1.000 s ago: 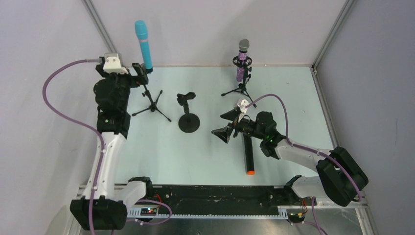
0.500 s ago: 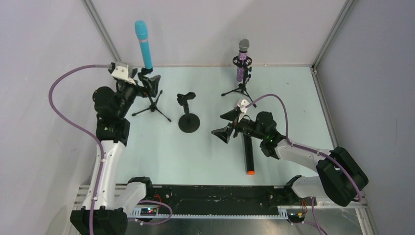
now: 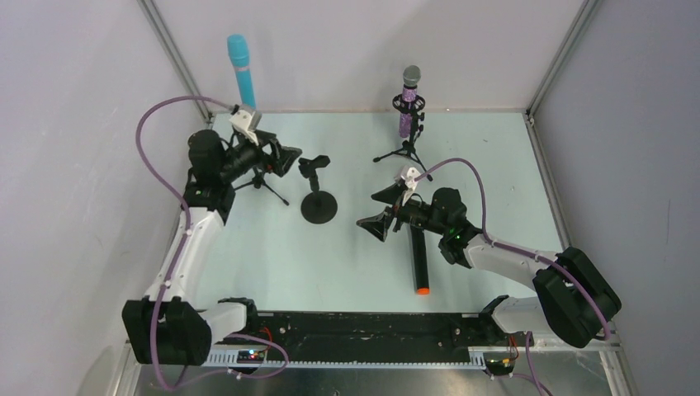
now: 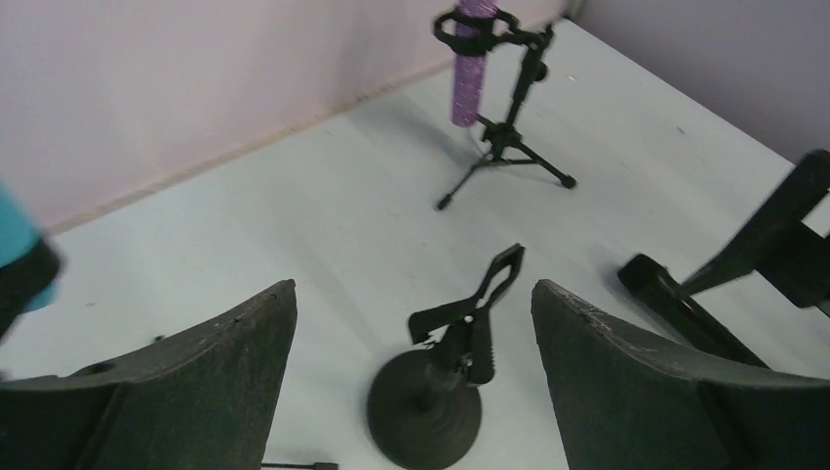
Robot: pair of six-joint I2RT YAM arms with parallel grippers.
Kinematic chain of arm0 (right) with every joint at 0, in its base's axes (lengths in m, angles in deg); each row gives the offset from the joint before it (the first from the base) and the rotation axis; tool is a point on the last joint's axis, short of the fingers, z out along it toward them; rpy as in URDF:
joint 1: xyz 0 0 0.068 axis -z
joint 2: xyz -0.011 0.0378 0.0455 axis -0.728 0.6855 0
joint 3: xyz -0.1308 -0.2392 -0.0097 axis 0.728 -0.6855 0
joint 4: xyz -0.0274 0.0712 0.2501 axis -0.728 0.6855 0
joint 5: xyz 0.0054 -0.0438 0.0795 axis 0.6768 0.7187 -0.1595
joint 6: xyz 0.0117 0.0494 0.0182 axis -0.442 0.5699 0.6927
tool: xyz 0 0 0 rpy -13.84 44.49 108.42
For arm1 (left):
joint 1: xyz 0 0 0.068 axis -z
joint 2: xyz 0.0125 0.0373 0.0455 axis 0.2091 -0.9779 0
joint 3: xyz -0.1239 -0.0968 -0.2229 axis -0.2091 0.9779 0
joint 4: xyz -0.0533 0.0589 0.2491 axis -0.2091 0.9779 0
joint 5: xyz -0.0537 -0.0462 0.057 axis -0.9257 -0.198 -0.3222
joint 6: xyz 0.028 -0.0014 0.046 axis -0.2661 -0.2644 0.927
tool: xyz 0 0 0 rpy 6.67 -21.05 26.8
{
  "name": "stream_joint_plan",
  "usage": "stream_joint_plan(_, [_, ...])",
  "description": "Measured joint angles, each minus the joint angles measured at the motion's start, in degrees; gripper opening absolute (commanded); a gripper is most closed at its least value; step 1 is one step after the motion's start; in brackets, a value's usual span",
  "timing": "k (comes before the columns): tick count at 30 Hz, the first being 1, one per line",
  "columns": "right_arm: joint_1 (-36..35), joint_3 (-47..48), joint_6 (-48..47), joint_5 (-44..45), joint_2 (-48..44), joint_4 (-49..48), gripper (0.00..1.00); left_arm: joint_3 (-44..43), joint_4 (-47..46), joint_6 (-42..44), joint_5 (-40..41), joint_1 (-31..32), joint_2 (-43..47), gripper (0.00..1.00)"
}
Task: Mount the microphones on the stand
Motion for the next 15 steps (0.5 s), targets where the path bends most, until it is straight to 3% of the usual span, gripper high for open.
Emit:
stream_joint_plan(5, [0.3, 0.0, 0.4, -0.5, 0.2, -0.2, 0.99, -2.4, 3.6, 2.5, -4.5, 2.9, -5.4, 0.91])
stream_joint_plan(15, [1.4, 0.0, 1.2, -1.4, 0.5, -0.4, 1.00, -8.1, 9.9, 8.6, -2.8, 9.6, -11.9, 0.92])
